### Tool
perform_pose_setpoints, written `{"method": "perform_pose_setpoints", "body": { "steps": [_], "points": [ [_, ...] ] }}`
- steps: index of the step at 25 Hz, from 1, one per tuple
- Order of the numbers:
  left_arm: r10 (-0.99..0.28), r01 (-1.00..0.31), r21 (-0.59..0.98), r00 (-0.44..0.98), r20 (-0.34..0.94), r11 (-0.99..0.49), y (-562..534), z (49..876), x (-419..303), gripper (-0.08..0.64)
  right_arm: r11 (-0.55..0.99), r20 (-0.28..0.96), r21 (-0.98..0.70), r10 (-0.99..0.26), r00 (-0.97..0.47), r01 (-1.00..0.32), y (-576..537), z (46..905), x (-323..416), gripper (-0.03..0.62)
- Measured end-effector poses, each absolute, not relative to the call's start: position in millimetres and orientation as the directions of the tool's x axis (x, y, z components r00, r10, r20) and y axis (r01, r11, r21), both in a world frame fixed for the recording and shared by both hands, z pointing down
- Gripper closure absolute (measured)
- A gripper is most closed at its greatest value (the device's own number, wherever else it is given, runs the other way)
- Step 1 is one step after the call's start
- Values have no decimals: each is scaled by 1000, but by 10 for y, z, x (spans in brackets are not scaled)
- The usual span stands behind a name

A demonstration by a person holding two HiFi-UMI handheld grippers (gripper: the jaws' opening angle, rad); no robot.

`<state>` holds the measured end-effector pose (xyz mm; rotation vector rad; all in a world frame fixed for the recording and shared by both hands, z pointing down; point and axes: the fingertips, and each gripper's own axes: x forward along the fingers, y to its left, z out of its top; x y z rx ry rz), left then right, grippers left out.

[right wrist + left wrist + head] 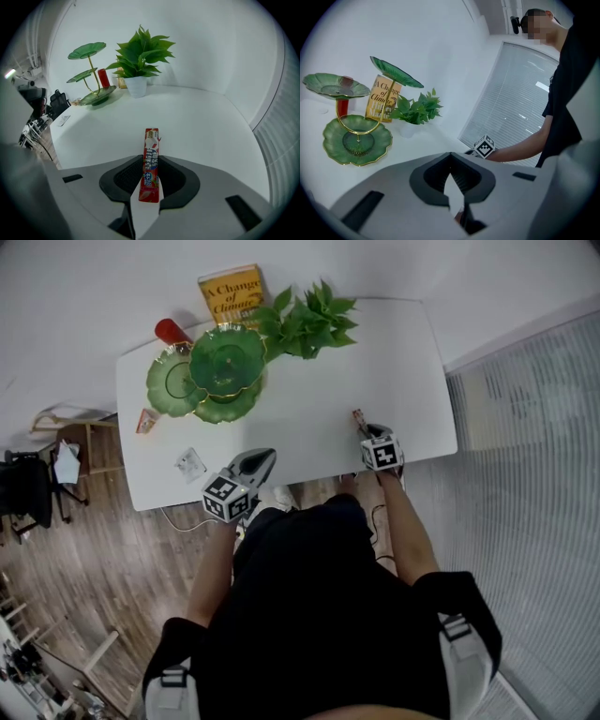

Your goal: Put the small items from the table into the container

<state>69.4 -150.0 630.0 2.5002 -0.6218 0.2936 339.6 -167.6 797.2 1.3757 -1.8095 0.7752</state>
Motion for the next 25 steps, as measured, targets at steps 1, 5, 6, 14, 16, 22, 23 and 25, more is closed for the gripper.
{"method": "perform_pose_setpoints", "body": {
  "steps": [1,5,6,14,16,22,23,25],
  "points": [
    [-377,-490,448,869,321,-748,-1520,6271,671,558,253,823,-34,-542,-171,-967,-1699,7900,3368,479],
    [-433,-521,414,852,293,-746,-1643,6102,452,558,280,772,-38,-602,-206,-959,-1844,7559,3139,479],
    [-458,-538,405,842,284,-739,-1691,6053,360,558,290,755,-37,-619,-216,-956,-1879,7459,3067,479],
    [-606,-648,350,760,233,-677,-1921,5796,-375,558,407,579,1,-745,-331,-914,-2031,6582,2475,479],
    [-621,-660,340,749,229,-670,-1910,5756,-508,558,448,520,7,-765,-380,-894,-2019,6366,2271,479],
    [-633,-676,335,735,242,-656,-1696,5789,-740,558,544,452,21,-753,-477,-839,-1866,6092,1740,479],
    [-635,-678,337,733,244,-654,-1663,5798,-765,558,554,446,22,-750,-487,-832,-1862,6077,1678,479],
    [-637,-681,338,730,247,-649,-1601,5818,-808,558,569,440,19,-743,-504,-822,-1856,6071,1581,479]
  ]
}}
